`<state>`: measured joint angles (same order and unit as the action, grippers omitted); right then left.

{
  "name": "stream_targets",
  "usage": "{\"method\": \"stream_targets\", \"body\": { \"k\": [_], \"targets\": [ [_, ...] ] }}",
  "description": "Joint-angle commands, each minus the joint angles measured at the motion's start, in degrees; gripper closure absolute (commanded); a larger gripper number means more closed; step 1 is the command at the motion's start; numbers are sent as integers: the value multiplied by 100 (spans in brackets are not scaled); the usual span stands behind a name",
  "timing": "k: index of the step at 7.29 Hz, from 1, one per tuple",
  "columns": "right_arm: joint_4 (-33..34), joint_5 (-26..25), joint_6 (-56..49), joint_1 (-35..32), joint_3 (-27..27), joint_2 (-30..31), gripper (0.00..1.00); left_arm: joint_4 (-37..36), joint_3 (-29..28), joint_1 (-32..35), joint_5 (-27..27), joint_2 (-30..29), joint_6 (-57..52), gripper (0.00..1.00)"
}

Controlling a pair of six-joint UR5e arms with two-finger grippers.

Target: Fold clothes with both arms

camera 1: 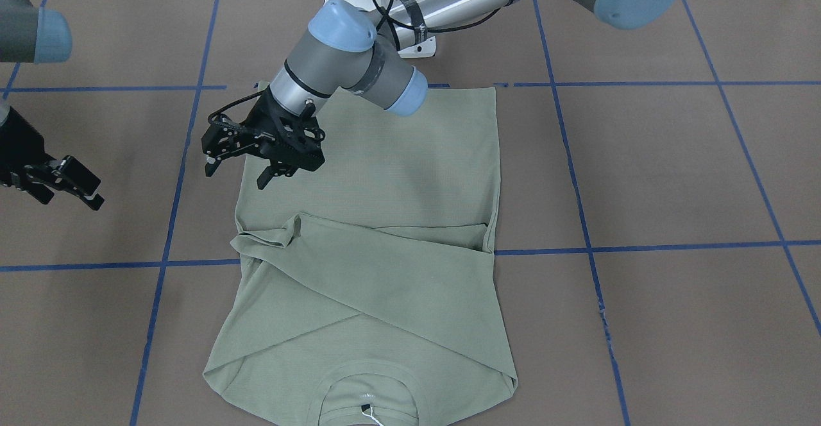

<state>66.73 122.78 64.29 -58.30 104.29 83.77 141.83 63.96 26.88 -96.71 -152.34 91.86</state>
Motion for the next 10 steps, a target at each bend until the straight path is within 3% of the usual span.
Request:
{"method": "stream_targets", "body": {
  "k": [1, 2, 4, 5, 7, 8, 10],
  "targets": [
    [-625, -401, 1693, 1060, 527, 208, 0, -1075, 1744, 360, -655, 1105, -315, 13],
    [-583, -1092, 2206, 1841, 914, 323, 0, -1479, 2586, 510, -683, 1737, -709, 13],
    [-530, -2261, 2798, 3231, 1319, 324, 0, -1694, 3558, 756, -1130, 2767, -1108, 12],
    [-77, -2685, 3391, 3777, 1435, 298, 1, -1615, 3605, 766, -1122, 2850, -1100, 12],
    [890, -3188, 4052, 4560, 1866, 263, 16, -1597, 3606, 792, -1131, 2850, -1091, 10],
    [964, -3478, 4370, 4756, 1858, 254, 19, -1597, 3606, 792, -1122, 2850, -1039, 9],
    [982, -3463, 4960, 4915, 1796, 272, 33, -1597, 3553, 784, -1122, 2868, -1021, 8]
  ]
}}
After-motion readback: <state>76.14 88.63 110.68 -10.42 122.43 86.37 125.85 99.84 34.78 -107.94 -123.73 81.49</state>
